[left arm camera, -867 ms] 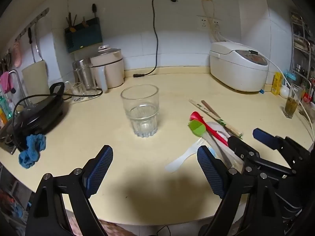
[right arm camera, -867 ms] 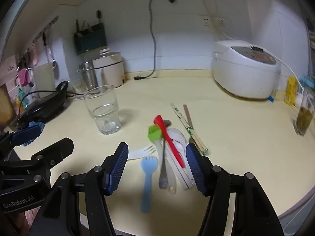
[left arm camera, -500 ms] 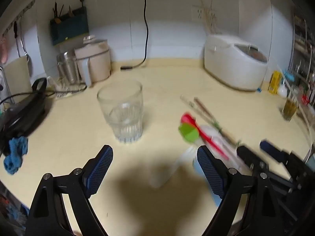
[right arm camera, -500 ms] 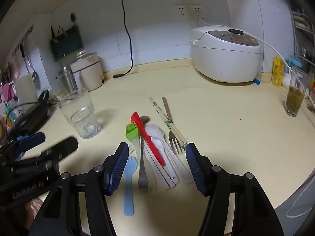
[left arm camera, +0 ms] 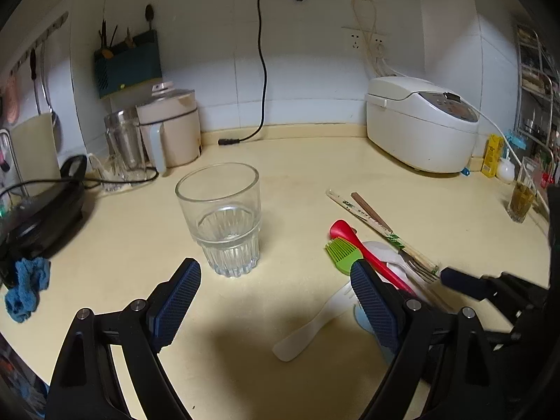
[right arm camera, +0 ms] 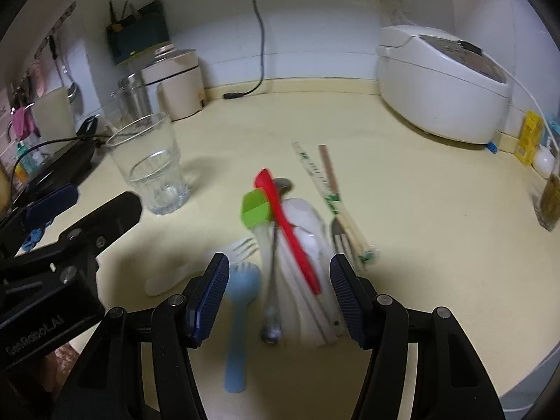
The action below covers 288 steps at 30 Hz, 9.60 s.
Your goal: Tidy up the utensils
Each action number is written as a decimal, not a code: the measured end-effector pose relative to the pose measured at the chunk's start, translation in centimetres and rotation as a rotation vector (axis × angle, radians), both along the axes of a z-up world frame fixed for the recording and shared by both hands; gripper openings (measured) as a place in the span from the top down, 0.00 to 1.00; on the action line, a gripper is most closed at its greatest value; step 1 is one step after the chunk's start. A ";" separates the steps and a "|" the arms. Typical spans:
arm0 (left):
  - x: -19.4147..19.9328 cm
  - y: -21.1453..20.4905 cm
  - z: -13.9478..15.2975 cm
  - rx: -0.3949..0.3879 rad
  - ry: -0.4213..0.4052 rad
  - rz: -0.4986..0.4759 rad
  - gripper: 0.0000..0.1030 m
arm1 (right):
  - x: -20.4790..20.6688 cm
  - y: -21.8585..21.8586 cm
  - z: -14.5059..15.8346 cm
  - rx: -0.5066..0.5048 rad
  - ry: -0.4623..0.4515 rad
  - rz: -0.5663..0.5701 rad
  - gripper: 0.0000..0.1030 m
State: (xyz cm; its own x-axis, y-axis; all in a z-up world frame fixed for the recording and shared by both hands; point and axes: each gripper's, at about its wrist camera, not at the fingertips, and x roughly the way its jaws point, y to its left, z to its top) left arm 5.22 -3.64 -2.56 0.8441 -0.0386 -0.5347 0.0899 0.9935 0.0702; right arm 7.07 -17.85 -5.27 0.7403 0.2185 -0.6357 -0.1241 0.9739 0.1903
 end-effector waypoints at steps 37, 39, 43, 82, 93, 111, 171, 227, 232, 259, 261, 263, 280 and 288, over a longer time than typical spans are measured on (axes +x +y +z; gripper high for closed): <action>0.1 -0.4 -0.6 0.061 -0.001 0.004 0.13 | 0.2 -0.3 -1.0 -0.035 0.053 -0.075 0.40; 0.0 -0.4 -0.5 0.058 -0.003 0.006 0.13 | 0.1 -0.3 -1.0 -0.033 0.053 -0.075 0.40; -0.1 -0.2 -0.4 0.052 -0.004 0.008 0.13 | 0.0 -0.6 -0.9 -0.024 0.053 -0.078 0.40; 0.5 1.6 -0.1 -0.012 0.033 0.025 0.13 | 0.0 -1.0 -1.2 0.003 0.063 -0.083 0.40; 4.0 7.5 -0.5 -0.267 0.168 -0.068 0.13 | 0.2 -2.6 -1.3 0.074 0.074 -0.093 0.40; 13.7 10.5 -3.9 -0.241 0.310 -0.290 0.13 | 1.2 -3.1 -2.2 0.071 0.121 -0.138 0.40; 10.9 8.5 -5.9 -0.320 0.402 -0.459 0.19 | 15.3 -2.3 2.8 0.264 0.069 0.175 0.47; 10.5 8.7 -5.8 -0.332 0.400 -0.442 0.19 | 11.6 4.0 -1.0 -0.136 0.161 0.345 0.69; 10.5 8.7 -5.8 -0.332 0.400 -0.443 0.19 | 12.2 0.1 1.0 0.119 0.105 0.281 0.69; 9.6 9.1 -6.0 -0.364 0.364 -0.451 0.19 | 10.3 -6.3 5.9 0.313 -0.193 0.020 0.69; 9.6 9.1 -6.0 -0.366 0.364 -0.452 0.19 | 10.0 -6.0 6.3 0.301 -0.210 0.023 0.69; 9.6 9.1 -6.1 -0.368 0.365 -0.453 0.19 | 9.6 -5.7 6.7 0.286 -0.228 0.024 0.69; 9.7 9.4 -6.2 -0.375 0.365 -0.457 0.18 | 5.4 -1.2 16.4 0.234 -0.489 0.086 0.69; 9.7 9.4 -6.2 -0.374 0.365 -0.456 0.18 | 6.4 2.9 19.6 0.342 -0.510 0.271 0.69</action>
